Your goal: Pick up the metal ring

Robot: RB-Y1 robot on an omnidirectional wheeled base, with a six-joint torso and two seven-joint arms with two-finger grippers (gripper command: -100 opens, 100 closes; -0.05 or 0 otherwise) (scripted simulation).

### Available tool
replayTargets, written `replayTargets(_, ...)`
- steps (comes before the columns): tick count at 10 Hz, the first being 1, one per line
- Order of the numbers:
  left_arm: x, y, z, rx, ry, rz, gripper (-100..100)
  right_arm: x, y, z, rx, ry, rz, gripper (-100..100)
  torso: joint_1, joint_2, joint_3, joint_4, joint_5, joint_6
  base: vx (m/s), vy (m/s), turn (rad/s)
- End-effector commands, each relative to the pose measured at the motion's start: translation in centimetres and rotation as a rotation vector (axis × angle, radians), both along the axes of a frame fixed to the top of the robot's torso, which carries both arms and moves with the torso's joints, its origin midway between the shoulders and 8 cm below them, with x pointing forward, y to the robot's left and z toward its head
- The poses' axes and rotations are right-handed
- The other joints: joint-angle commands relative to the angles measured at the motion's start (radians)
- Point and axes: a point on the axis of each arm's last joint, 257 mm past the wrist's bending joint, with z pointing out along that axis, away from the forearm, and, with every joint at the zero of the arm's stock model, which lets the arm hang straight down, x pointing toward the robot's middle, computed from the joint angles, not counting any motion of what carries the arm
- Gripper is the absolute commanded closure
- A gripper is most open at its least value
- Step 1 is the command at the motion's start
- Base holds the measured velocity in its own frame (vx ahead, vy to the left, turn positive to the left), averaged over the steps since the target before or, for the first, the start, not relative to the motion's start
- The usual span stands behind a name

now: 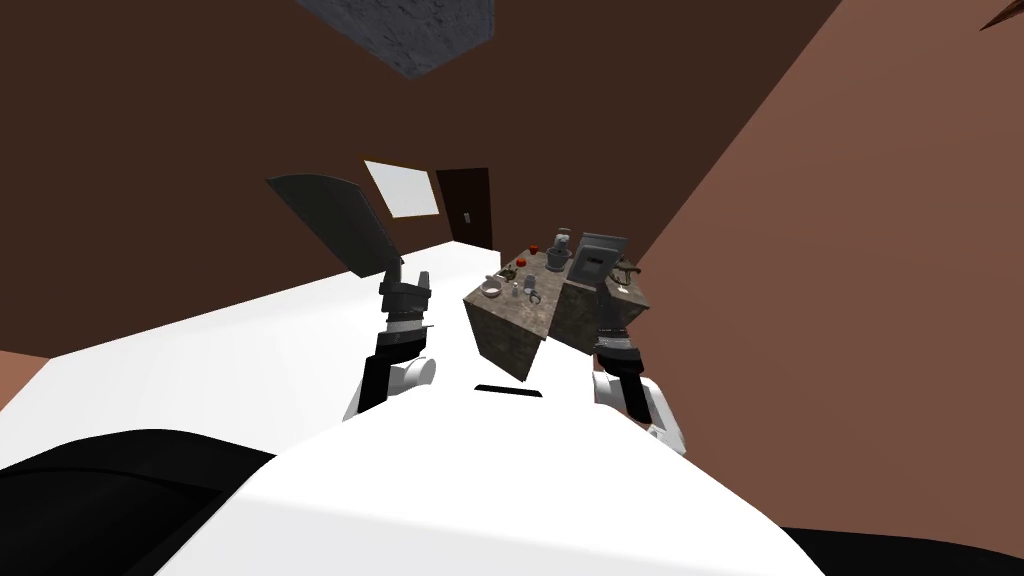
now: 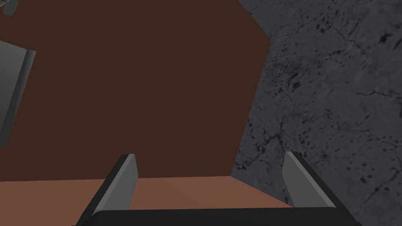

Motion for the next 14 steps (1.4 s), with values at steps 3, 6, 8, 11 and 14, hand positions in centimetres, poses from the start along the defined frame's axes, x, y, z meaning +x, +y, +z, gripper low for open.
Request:
replayTargets(3, 0.0, 0.0, 0.0, 0.000, 0.000, 0.000, 0, 1.5, 0.3, -2.0, -0.129, 0.055, -0.054, -100, 0.000, 0.000, 0.000, 0.000, 0.000, 0.000, -0.001, 0.055, -0.020)
replayTargets(6, 0.0, 0.0, 0.0, 0.000, 0.000, 0.000, 0, 3.5, 0.1, -4.3, -0.265, 0.119, -0.122, -100, -0.001, 0.000, 0.000, 0.000, 0.000, 0.000, 0.000, 0.057, -0.031)
replayTargets(8, 0.0, 0.0, 0.0, 0.000, 0.000, 0.000, 0, 4.6, -0.1, -5.5, -0.344, 0.151, -0.162, -100, -0.001, 0.000, 0.000, 0.000, 0.000, 0.000, -0.002, 0.057, -0.022)
replayTargets(11, 0.0, 0.0, 0.0, 0.000, 0.000, 0.000, 0, 5.7, -0.3, -6.9, -0.455, 0.182, -0.214, -100, 0.001, 0.000, 0.000, 0.000, 0.000, 0.000, 0.002, 0.068, -0.028)
replayTargets(14, 0.0, 0.0, 0.0, 0.000, 0.000, 0.000, 0, 7.6, -1.4, -9.4, -0.594, 0.245, -0.295, -100, -0.001, 0.001, 0.000, 0.000, 0.000, 0.000, -0.009, 0.059, -0.030)
